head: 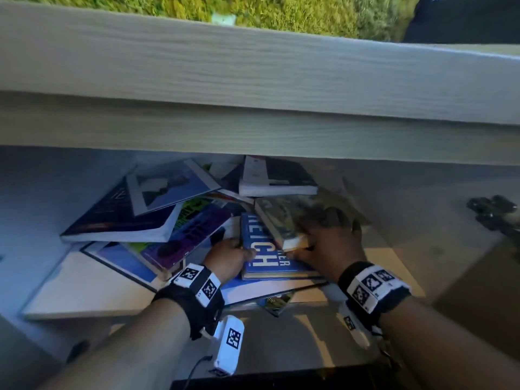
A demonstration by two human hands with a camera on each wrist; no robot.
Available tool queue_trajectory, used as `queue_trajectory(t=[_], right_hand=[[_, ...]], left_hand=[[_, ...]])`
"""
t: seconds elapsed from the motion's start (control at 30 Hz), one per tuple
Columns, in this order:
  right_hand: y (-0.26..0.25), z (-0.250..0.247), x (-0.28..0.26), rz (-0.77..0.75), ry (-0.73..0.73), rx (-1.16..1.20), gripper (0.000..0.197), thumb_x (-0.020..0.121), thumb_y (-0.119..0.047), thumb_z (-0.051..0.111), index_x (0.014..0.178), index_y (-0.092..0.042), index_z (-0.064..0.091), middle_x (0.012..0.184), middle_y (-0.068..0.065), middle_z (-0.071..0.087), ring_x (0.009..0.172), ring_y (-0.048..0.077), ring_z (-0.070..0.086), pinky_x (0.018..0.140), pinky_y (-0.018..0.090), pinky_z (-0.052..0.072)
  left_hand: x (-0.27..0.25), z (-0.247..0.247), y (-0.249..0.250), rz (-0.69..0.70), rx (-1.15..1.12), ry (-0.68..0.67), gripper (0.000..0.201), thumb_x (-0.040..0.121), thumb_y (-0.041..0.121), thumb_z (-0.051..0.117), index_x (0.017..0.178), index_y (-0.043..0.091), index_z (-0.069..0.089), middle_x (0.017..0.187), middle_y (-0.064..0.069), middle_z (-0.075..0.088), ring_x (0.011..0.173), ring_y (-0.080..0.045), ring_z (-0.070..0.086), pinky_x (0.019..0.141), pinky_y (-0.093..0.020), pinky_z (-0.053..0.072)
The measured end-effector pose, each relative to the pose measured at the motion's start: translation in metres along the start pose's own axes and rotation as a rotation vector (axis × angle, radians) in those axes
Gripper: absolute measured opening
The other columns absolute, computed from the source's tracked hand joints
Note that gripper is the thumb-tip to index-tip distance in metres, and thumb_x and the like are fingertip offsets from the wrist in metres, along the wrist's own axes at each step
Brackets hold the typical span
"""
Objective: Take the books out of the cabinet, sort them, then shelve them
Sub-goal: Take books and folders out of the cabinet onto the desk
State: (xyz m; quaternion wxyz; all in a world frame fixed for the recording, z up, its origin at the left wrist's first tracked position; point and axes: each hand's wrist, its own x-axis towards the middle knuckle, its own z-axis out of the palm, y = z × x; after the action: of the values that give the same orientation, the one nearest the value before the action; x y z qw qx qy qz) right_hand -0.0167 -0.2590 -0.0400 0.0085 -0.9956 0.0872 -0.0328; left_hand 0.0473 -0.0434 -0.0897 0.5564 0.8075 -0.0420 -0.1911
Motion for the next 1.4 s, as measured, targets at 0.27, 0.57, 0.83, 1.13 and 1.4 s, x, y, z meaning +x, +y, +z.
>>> queue_trajectory(t=[0.27,0.57,0.83,1.13,1.4], right_hand=[[-0.007,0.007,-0.032,-0.273,0.204,0.287,0.068,0.080,-0.081,0.039,0.126,-0.036,0.063,0.128,0.000,0.060,0.119,0.024,0.054,0.093,0.039,0.045],[0.070,0.027,0.000,0.447,-0.151,1.001,0.077,0.075,-0.072,0.066,0.127,-0.015,0.063,0.108,0.008,0.077,0.091,0.026,0.075,0.083,0.039,0.060],[0.048,0.012,-0.011,0.339,-0.153,1.546,0.033,0.094,-0.037,0.066,0.111,-0.009,0.066,0.088,0.021,0.077,0.062,0.029,0.073,0.052,0.032,0.058],[-0.025,0.022,0.037,0.365,-0.171,1.707,0.024,0.094,-0.026,0.068,0.105,-0.004,0.067,0.064,0.008,0.075,0.047,0.018,0.070,0.049,0.032,0.059],[-0.016,0.045,0.036,0.368,-0.139,1.822,0.013,0.100,-0.026,0.059,0.096,-0.013,0.064,0.064,0.008,0.075,0.049,0.020,0.070,0.043,0.030,0.057]], left_hand=[[0.000,0.001,0.002,-0.042,-0.124,0.073,0.095,0.061,0.083,0.060,0.132,0.020,0.061,0.129,-0.001,0.062,0.120,-0.026,0.058,0.108,-0.045,0.042],[-0.009,0.004,0.006,0.009,-0.107,-0.019,0.102,0.050,0.081,0.066,0.134,0.024,0.064,0.134,0.007,0.064,0.122,-0.017,0.058,0.098,-0.031,0.038],[-0.031,-0.011,0.016,0.084,-0.276,0.054,0.067,0.070,0.065,0.073,0.123,0.025,0.071,0.120,0.010,0.069,0.112,-0.015,0.063,0.104,-0.037,0.043],[-0.025,-0.128,0.018,-0.048,0.370,0.347,0.045,0.105,0.030,0.044,0.140,0.004,0.055,0.145,-0.019,0.055,0.134,-0.034,0.051,0.111,-0.036,0.041],[-0.011,-0.161,-0.035,-0.131,0.976,0.241,0.048,0.106,0.048,0.029,0.153,0.043,0.030,0.170,0.003,0.004,0.154,-0.041,0.000,0.123,-0.059,0.003]])
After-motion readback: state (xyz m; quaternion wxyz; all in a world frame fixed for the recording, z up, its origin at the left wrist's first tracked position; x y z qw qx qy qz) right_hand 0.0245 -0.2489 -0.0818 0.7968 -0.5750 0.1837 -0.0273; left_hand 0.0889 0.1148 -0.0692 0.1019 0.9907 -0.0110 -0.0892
